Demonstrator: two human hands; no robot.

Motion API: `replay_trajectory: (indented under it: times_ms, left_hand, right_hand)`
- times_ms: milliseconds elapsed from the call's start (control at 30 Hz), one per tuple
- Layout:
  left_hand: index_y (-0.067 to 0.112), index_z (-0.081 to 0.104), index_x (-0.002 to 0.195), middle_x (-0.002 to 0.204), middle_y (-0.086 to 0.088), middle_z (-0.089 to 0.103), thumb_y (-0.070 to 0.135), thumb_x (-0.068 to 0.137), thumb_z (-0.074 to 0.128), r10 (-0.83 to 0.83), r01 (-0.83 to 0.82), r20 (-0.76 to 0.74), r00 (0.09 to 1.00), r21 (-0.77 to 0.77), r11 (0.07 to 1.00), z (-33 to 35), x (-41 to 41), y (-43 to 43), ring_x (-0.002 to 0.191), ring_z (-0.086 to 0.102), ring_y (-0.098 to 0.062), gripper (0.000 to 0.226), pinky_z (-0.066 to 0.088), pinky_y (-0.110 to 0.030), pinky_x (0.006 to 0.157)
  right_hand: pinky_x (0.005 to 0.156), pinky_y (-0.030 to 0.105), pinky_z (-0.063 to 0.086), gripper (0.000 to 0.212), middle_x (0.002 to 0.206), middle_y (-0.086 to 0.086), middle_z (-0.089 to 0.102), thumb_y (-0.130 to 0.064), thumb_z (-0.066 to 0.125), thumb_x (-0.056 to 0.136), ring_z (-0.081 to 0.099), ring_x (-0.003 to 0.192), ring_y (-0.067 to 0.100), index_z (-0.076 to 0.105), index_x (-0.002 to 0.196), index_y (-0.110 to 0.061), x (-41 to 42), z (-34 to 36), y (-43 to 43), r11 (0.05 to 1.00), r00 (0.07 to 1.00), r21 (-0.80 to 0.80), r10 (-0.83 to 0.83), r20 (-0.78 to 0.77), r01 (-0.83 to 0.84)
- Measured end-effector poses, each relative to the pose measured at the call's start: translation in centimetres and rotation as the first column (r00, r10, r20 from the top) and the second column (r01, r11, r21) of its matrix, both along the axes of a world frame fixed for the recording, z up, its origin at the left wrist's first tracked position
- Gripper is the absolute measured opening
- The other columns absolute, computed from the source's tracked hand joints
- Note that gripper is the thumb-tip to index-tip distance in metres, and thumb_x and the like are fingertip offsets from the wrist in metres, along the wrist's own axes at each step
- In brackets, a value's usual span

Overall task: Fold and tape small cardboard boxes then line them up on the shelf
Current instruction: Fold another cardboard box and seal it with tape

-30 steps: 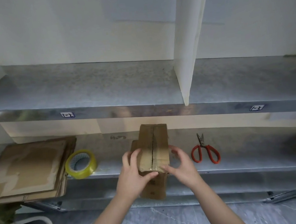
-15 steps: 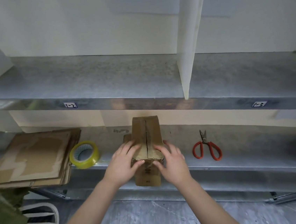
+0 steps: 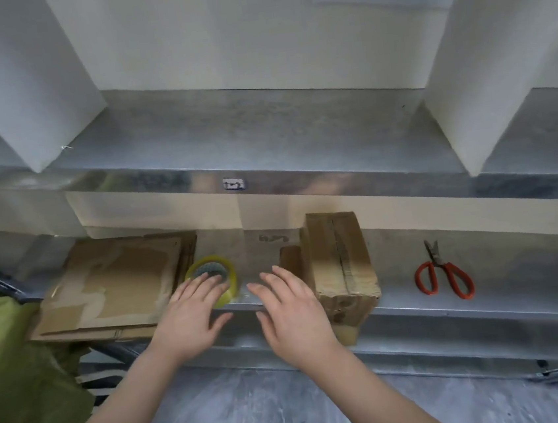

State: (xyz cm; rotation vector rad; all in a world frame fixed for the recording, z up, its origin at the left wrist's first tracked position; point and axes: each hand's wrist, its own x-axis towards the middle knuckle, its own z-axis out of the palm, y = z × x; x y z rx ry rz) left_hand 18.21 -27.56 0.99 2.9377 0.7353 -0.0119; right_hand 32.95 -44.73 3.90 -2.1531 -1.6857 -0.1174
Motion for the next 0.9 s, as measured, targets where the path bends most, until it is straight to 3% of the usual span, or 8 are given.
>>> replay_trajectory:
  times_ms: [133, 267, 333, 633, 767, 900]
  left_hand:
    - [0.033, 0.033, 0.147, 0.153, 0.008, 0.033, 0.055, 0.094, 0.042, 0.003, -0.005, -0.027, 1.000, -0.053, 0.999, -2.3, -0.3, 3.3, 0.145, 0.021, -0.015, 0.059, 0.007, -0.036, 0.120]
    - [0.030, 0.040, 0.143, 0.147, 0.007, 0.041, 0.047, 0.090, 0.052, -0.003, -0.001, -0.030, 1.000, -0.116, 0.993, -4.0, 0.3, 5.5, 0.140, 0.030, -0.017, 0.057, 0.010, -0.035, 0.118]
    - [0.029, 0.045, 0.139, 0.142, 0.007, 0.046, 0.047, 0.088, 0.054, -0.011, 0.006, -0.035, 0.999, -0.130, 0.992, -4.8, 0.6, 6.4, 0.136, 0.034, -0.018, 0.055, 0.013, -0.033, 0.116]
    - [0.033, 0.046, 0.137, 0.135, 0.007, 0.050, 0.046, 0.086, 0.056, -0.072, 0.063, -0.040, 0.997, -0.187, 0.980, -6.9, 1.1, 8.2, 0.129, 0.042, -0.017, 0.054, 0.020, -0.032, 0.113]
    - [0.029, 0.053, 0.131, 0.130, 0.008, 0.053, 0.043, 0.087, 0.057, -0.094, 0.091, -0.006, 0.996, -0.193, 0.977, -7.5, 0.5, 8.6, 0.126, 0.044, -0.017, 0.046, 0.018, -0.033, 0.115]
    - [0.025, 0.058, 0.124, 0.124, 0.004, 0.057, 0.039, 0.091, 0.056, -0.119, 0.114, -0.019, 0.993, -0.167, 0.979, -7.5, 0.7, 9.0, 0.123, 0.046, -0.019, 0.035, 0.020, -0.032, 0.114]
  right_hand:
    - [0.103, 0.039, 0.046, 0.046, 0.128, 0.004, 0.062, -0.028, 0.069, 0.085, 0.054, 0.127, 0.027, 0.061, 0.129, -0.017, -2.1, -3.5, 3.7, 0.982, 0.983, -0.087, -0.174, -0.056, 0.169]
    - [0.117, 0.034, 0.023, 0.052, 0.154, 0.001, 0.034, -0.035, 0.043, 0.101, 0.022, 0.145, 0.020, 0.032, 0.150, -0.022, -1.2, -7.1, 5.4, 0.899, 0.922, -0.375, -0.323, -0.215, 0.227]
    - [0.118, 0.035, 0.021, 0.053, 0.156, -0.001, 0.029, -0.038, 0.041, 0.102, 0.016, 0.147, 0.019, 0.027, 0.152, -0.025, -0.6, -8.3, 5.6, 0.864, 0.882, -0.442, -0.386, -0.270, 0.243]
    - [0.111, 0.034, 0.028, 0.044, 0.150, -0.003, 0.037, -0.038, 0.043, 0.101, 0.027, 0.140, 0.019, 0.040, 0.144, -0.029, 0.5, -10.5, 8.4, 0.811, 0.836, -0.515, -0.469, -0.285, 0.279]
    - [0.096, 0.032, 0.032, 0.023, 0.131, -0.008, 0.048, -0.036, 0.047, 0.098, 0.040, 0.124, 0.017, 0.058, 0.118, -0.032, 1.1, -10.9, 9.2, 0.802, 0.840, -0.501, -0.487, -0.237, 0.324]
    - [0.089, 0.032, 0.034, 0.018, 0.117, -0.006, 0.056, -0.030, 0.046, 0.099, 0.044, 0.115, 0.018, 0.062, 0.107, -0.024, 1.6, -10.6, 9.6, 0.815, 0.834, -0.479, -0.486, -0.262, 0.325]
